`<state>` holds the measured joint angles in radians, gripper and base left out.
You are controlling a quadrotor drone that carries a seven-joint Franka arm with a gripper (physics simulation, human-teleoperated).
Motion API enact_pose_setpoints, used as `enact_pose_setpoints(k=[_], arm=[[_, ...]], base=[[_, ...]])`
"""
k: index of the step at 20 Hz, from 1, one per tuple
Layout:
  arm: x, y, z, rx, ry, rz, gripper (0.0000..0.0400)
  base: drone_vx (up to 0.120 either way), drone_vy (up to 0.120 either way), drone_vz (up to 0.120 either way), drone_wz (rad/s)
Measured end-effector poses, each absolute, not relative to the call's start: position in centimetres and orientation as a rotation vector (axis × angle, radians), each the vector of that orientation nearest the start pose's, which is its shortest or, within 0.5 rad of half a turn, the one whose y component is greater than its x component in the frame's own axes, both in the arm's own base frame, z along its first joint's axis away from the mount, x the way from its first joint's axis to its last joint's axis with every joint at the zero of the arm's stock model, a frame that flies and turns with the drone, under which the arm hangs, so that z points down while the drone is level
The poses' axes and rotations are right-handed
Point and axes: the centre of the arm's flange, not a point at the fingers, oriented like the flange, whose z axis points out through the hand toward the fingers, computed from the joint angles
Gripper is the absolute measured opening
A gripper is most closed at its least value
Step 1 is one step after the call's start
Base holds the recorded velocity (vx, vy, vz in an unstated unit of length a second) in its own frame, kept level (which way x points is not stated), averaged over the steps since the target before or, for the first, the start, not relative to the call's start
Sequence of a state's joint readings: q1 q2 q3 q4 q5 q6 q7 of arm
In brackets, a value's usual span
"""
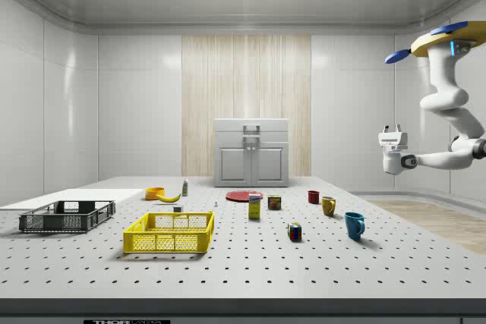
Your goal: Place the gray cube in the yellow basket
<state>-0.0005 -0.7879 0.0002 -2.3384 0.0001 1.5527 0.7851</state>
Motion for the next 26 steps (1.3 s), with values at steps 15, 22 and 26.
enact_pose_setpoints(k=[15,22,26], arm=[[30.4,0.0,68.1,-2.897,1.2,-0.02,0.04],[30.4,0.0,68.9,-2.896,1.199,-0.028,0.04],[30.4,0.0,69.1,-2.895,1.199,-0.033,0.04]], base=[[0.016,0.0,0.0,0.0],[0.12,0.0,0.0,0.0],[0.12,0.0,0.0,0.0]])
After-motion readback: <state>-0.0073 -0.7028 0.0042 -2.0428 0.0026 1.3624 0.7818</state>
